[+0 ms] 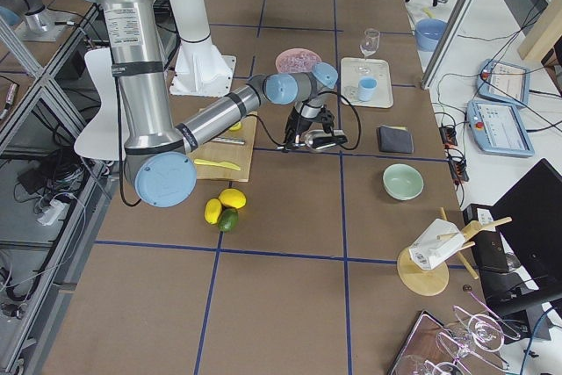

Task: Put ice in cup with scoop
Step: 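Lower the scoop onto the table with the right gripper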

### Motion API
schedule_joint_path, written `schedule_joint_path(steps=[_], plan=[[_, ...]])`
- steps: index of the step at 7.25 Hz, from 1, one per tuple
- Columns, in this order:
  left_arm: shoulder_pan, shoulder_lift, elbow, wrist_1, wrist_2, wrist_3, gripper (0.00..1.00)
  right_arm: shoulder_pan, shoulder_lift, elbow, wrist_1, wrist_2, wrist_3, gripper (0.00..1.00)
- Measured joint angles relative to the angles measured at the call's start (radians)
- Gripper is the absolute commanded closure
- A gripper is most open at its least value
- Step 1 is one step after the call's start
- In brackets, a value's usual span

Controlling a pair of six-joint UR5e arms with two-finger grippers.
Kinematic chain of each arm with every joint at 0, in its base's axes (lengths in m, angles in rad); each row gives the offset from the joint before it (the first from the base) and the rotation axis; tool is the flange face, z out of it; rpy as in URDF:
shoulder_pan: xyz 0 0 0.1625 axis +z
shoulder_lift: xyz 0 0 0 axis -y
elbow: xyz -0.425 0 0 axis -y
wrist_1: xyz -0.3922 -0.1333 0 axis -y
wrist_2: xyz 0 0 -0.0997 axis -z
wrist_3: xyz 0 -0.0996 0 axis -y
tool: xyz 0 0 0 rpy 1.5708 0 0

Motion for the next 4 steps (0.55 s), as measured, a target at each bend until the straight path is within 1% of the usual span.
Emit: schedule_joint_path(steps=[2,4], plan=[[0.002,-0.002,-0.001,-0.002,-0.001,0.001,0.0,-0.056,0.003,-0.032,0.01,0.033,0.062,1.0],[0.002,-0.001,-0.001,-0.02,-0.001,0.002,0.0,-0.08,-0.003,-0.063,0.033,0.069,0.094,1.0]])
